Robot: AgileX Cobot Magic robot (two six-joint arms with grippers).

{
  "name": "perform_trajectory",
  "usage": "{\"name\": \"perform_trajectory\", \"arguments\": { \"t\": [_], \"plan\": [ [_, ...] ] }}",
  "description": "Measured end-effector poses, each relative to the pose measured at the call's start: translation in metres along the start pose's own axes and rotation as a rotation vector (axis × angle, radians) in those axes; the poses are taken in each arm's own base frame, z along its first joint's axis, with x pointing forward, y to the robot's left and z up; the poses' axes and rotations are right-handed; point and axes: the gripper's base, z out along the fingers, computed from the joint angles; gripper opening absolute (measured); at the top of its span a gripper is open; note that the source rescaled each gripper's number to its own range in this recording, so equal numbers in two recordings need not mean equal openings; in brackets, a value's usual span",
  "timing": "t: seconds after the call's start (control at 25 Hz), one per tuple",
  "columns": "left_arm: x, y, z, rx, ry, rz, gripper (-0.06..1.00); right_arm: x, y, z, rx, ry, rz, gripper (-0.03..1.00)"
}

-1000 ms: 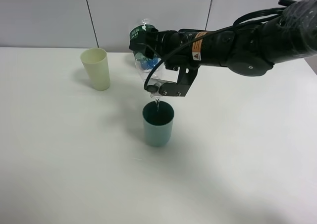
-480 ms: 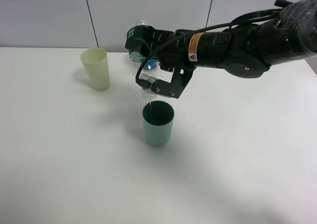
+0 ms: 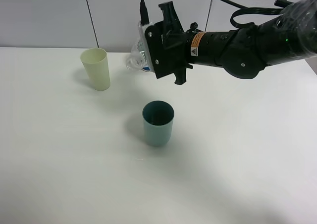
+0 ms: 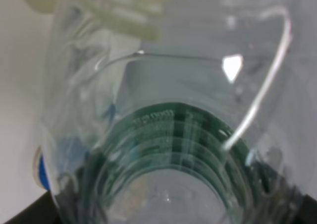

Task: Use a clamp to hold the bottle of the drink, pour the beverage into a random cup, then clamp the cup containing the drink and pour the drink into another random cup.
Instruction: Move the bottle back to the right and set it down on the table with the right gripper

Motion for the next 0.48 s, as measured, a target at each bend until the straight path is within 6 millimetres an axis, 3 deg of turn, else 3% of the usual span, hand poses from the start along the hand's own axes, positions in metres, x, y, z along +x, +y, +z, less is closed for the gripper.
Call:
{"name": "perform_trajectory", "arguments": {
  "t": [0.48],
  "plan": [
    [0.0,0.0,0.0,0.0,0.0,0.0,1.0,0.0044,-0.0001,-0.0001,0.018,0.046,0.662,0.04]
  ]
}}
